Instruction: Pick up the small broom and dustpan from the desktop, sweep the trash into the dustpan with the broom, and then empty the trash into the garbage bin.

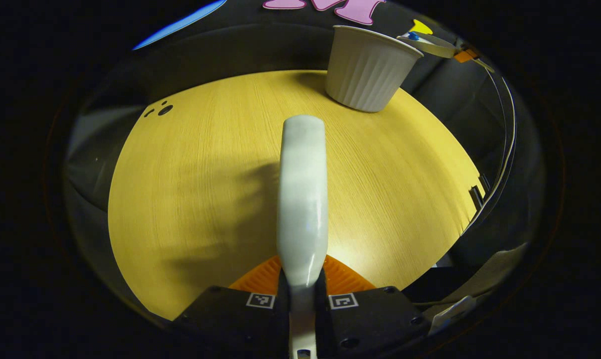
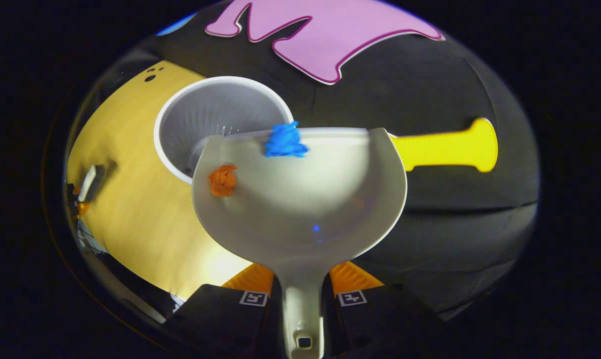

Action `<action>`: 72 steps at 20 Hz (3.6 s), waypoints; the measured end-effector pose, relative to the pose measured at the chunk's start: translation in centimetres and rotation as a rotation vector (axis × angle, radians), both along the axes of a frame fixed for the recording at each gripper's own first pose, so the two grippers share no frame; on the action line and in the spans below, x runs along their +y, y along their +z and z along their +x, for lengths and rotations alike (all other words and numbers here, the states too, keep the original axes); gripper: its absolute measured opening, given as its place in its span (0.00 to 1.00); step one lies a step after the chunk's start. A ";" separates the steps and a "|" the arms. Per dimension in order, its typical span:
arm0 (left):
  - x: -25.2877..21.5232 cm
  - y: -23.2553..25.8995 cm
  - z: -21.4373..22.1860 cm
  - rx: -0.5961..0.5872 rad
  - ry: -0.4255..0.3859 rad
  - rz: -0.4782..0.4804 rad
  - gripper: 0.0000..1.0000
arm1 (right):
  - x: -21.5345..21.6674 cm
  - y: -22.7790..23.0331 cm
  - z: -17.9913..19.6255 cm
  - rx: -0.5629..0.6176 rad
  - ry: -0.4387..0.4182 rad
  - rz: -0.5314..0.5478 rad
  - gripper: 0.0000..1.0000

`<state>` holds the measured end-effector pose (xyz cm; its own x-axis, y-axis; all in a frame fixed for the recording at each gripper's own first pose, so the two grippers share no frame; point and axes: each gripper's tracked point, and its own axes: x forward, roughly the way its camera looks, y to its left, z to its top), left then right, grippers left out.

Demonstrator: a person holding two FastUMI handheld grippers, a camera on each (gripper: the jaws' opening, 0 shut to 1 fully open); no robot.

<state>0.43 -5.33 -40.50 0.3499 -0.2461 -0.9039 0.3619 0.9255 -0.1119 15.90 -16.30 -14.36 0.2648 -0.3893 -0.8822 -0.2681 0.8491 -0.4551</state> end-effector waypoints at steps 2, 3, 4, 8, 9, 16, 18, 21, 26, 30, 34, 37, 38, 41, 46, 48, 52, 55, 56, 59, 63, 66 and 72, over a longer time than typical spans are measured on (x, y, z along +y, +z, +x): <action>0.1 0.1 0.1 0.005 0.002 0.003 0.25 | -0.3 0.3 1.0 0.043 0.036 -0.036 0.36; 0.0 0.2 0.1 0.007 0.003 0.005 0.25 | -0.2 0.4 1.6 0.065 0.049 -0.047 0.36; 0.0 0.1 0.1 0.010 0.002 0.006 0.25 | -0.2 0.3 2.2 0.094 0.068 -0.054 0.36; 0.0 0.2 0.1 0.017 0.000 0.016 0.25 | -0.2 0.4 3.8 0.199 0.153 -0.100 0.36; 0.0 0.2 0.0 0.018 0.000 0.019 0.25 | -0.1 0.4 4.1 0.215 0.162 -0.102 0.36; -0.2 0.2 -0.2 0.037 0.006 0.021 0.25 | 0.2 -0.3 5.5 0.248 0.189 -0.108 0.36; -0.2 0.2 -0.2 0.039 0.001 0.026 0.25 | 0.1 -0.3 5.5 0.234 0.186 -0.104 0.36; -0.2 0.2 -0.2 0.038 -0.005 0.036 0.25 | -0.2 0.0 5.1 0.193 0.165 -0.071 0.39; -0.3 0.2 0.0 0.024 -0.006 0.045 0.25 | 0.2 1.3 3.3 0.015 0.068 0.092 0.36; -0.1 0.4 0.1 0.017 -0.003 0.065 0.25 | 1.6 2.6 -0.1 -0.119 -0.002 0.246 0.36; 0.2 0.5 0.5 -0.003 0.017 0.088 0.25 | 3.3 2.9 -3.9 -0.229 -0.065 0.380 0.36; 0.4 0.6 0.5 -0.007 0.038 0.103 0.25 | 5.5 2.5 -7.7 -0.274 -0.086 0.445 0.36; 0.4 0.7 0.5 -0.004 0.046 0.106 0.25 | 6.5 2.0 -9.0 -0.275 -0.089 0.468 0.34; 0.4 0.8 0.4 -0.002 0.065 0.113 0.25 | 9.3 -0.1 -13.0 -0.256 -0.100 0.525 0.36; 0.4 0.8 0.7 -0.011 0.076 0.133 0.25 | 14.0 -6.4 -18.8 -0.183 -0.143 0.585 0.36; 0.3 0.7 0.7 -0.009 0.078 0.136 0.25 | 15.6 -9.4 -20.5 -0.164 -0.185 0.593 0.36; 0.8 0.4 0.6 0.004 0.066 0.175 0.25 | 19.7 -15.1 -23.1 -0.098 -0.229 0.629 0.36; 1.0 -0.3 0.5 0.025 0.059 0.211 0.24 | 21.8 -18.2 -24.2 -0.057 -0.220 0.620 0.39; 1.0 -0.5 0.5 0.032 0.060 0.218 0.25 | 22.1 -19.2 -24.1 -0.047 -0.214 0.610 0.36; 0.9 -1.3 0.7 0.045 0.070 0.218 0.25 | 22.9 -21.5 -23.7 -0.029 -0.232 0.609 0.36; 1.0 -1.8 0.7 0.063 0.075 0.237 0.25 | 23.4 -24.2 -23.3 -0.025 -0.278 0.600 0.36; 0.9 -1.8 0.6 0.072 0.083 0.240 0.26 | 23.8 -25.5 -23.4 -0.022 -0.286 0.583 0.39; 1.0 -2.7 1.0 0.088 0.076 0.246 0.28 | 24.4 -26.7 -24.4 -0.010 -0.282 0.608 0.37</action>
<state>1.45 -4.29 -43.16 0.2761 0.0085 -0.9611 0.2888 0.9530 0.0914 -8.49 8.14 -41.08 0.2348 0.1211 -0.9645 0.0034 0.9921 0.1254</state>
